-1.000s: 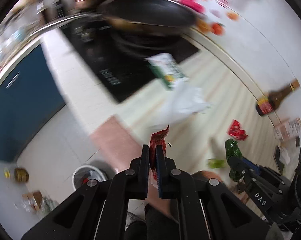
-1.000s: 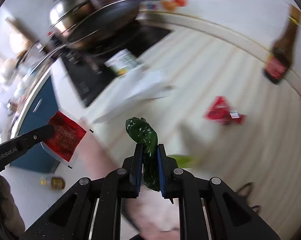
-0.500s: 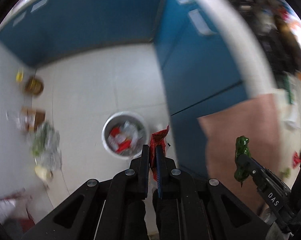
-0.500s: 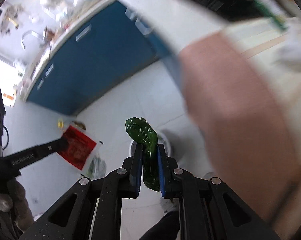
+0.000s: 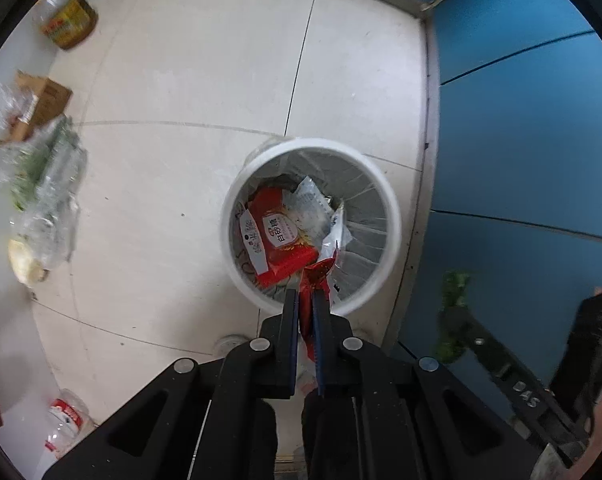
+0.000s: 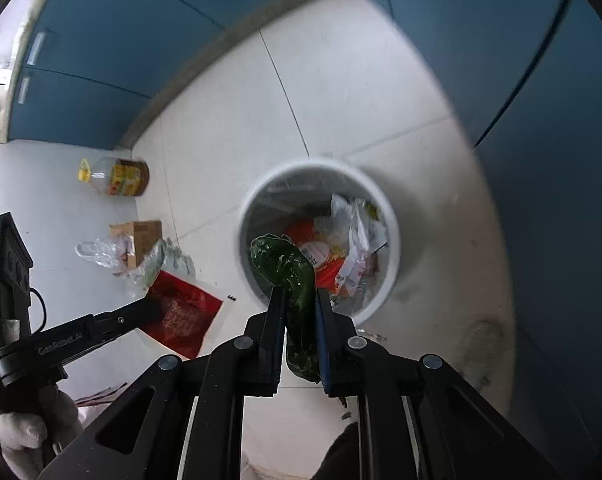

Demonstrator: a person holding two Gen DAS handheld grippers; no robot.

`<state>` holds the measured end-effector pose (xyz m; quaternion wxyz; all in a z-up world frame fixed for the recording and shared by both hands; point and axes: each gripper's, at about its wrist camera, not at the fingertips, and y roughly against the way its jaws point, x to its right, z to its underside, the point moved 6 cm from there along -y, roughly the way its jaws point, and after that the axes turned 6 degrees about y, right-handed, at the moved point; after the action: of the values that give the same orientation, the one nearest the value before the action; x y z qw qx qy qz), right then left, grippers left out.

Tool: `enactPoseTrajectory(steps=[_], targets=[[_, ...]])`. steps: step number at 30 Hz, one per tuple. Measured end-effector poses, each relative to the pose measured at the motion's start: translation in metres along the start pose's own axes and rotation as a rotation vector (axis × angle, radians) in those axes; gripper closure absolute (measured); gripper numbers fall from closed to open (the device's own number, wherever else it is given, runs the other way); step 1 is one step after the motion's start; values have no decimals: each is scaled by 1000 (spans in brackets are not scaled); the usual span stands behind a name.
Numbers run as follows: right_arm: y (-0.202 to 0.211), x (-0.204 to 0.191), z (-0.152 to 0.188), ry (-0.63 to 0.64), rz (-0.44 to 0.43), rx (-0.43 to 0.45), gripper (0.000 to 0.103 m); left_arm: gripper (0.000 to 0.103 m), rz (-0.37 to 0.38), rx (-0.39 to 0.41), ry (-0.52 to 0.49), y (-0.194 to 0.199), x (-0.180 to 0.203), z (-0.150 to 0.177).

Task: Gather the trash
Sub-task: 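Carry wrapper and pepper to the white bin and open both tools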

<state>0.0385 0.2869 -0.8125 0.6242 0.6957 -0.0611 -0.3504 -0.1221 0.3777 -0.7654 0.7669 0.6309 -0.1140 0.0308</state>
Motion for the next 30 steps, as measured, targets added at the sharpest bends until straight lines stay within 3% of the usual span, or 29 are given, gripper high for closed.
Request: enactPoseTrajectory(steps=[4, 5, 7, 8, 9, 10, 13, 15, 21, 30], targets=[[-55, 22, -3, -28, 17, -72, 82, 93, -29, -26, 21, -32, -9, -8], [-60, 26, -2, -28, 14, -75, 73, 89, -49, -23, 18, -36, -11, -10], [-65, 28, -4, -28, 11, -72, 61, 67, -50, -3, 14, -34, -12, -11], [-64, 28, -3, -24, 13, -68, 58, 42, -57, 11, 5, -32, -12, -10], [-60, 27, -2, -12, 27, -64, 58, 28, -72, 30, -3, -27, -12, -9], [-56, 26, -2, -3, 39, -61, 57, 25, -101, 54, -16, -22, -12, -9], [-27, 19, -3, 70, 126, -30, 37, 21, -188, 142, -65, 7, -12, -3], [-1, 10, -1, 132, 210, 1, 10, 3, -229, 200, -89, 26, -11, 2], [97, -18, 13, 234, 378, 120, 1, 2, -257, 328, -140, 107, 0, 36], [255, -80, 57, 288, 422, 251, 0, 1, -156, 426, -184, 245, 38, 110]])
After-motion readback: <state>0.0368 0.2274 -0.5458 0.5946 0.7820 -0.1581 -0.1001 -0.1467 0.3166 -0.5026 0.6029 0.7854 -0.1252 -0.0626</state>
